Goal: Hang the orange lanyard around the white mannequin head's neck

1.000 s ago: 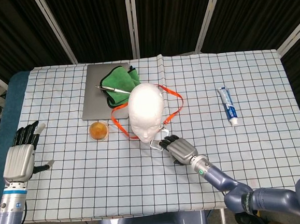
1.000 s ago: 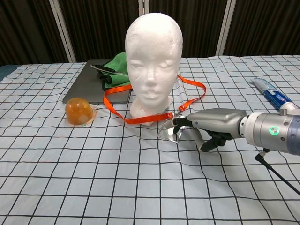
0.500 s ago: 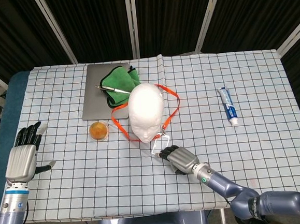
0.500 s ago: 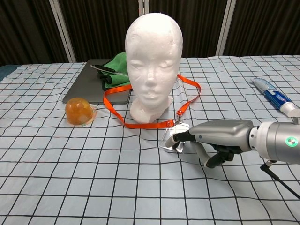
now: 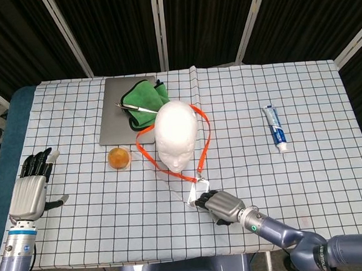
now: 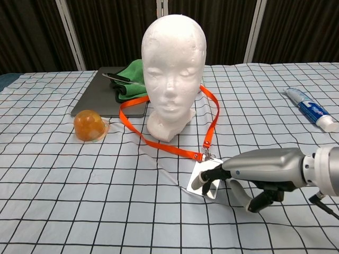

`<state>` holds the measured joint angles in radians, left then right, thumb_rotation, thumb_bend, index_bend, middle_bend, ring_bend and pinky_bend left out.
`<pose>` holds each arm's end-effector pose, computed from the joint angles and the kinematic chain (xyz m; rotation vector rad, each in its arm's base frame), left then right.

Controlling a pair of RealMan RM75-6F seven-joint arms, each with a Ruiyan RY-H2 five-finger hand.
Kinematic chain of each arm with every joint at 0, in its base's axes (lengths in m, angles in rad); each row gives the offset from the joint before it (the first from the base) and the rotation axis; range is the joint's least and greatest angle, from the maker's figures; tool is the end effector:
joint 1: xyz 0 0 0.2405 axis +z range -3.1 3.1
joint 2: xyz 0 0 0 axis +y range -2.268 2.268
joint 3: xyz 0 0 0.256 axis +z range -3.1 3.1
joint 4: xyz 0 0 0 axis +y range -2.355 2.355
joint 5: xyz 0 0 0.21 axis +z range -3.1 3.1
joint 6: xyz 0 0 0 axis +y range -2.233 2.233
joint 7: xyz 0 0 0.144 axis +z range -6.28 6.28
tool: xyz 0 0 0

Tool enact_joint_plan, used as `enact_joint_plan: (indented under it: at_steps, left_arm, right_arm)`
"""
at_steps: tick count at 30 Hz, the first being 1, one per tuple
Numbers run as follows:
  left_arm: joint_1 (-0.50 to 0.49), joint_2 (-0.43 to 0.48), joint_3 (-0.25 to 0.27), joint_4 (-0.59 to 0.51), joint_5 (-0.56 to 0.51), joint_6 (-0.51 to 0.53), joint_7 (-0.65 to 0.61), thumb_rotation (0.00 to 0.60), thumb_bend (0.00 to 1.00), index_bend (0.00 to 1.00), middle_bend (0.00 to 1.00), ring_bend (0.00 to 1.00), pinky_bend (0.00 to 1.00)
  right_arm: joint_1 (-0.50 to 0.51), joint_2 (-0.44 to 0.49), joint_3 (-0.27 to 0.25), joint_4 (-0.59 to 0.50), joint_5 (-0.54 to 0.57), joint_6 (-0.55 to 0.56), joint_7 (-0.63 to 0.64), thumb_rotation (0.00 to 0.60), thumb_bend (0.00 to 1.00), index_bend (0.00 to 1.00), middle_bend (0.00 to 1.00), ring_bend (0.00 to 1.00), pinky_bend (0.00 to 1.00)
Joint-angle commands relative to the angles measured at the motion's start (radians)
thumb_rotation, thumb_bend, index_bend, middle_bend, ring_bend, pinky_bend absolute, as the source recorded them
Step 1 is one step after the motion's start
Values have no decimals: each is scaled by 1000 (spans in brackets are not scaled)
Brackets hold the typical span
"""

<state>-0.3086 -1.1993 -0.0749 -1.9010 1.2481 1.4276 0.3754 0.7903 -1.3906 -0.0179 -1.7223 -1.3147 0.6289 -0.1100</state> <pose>-0.2294 0.2329 0.1150 -1.4298 -0.9447 -0.8995 -0.1450 -0.2546 -0.0407 2.4140 -1.1946 0.6995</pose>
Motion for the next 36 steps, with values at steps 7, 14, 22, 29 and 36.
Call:
enact_joint_plan:
  at_steps: [7,14,22,29,36]
  left_arm:
    - [5,-3,-5,0,2,-6,5,600,99,0,0,0,0]
    - [8,-5,-9,0,5,-10,11,600,98,0,0,0,0]
    - [16,-4,-9,-5,11,-11,13,600,99,0,0,0,0]
    - [29,5,-5,-9,23,-1,3,600,99,0,0,0,0]
    - [59,16,23,-4,80,24,-25,600,100,0,0,0,0]
  right_arm:
    - [-2,73,-52,-75,-80,-26,43,600,1000,169,204,127,177]
    - [-16,120,-102,-128,-175,-9,78,600,1000,168,204,127,178]
    - [-38,183,-135,-170,-281,63,129,600,1000,168,204,127,181]
    - [-108,294,-166,-178,-423,270,147,600,1000,169,204,127,190]
    - [-262,377,-193,-20,-562,616,153,600,1000,169,199,127,207]
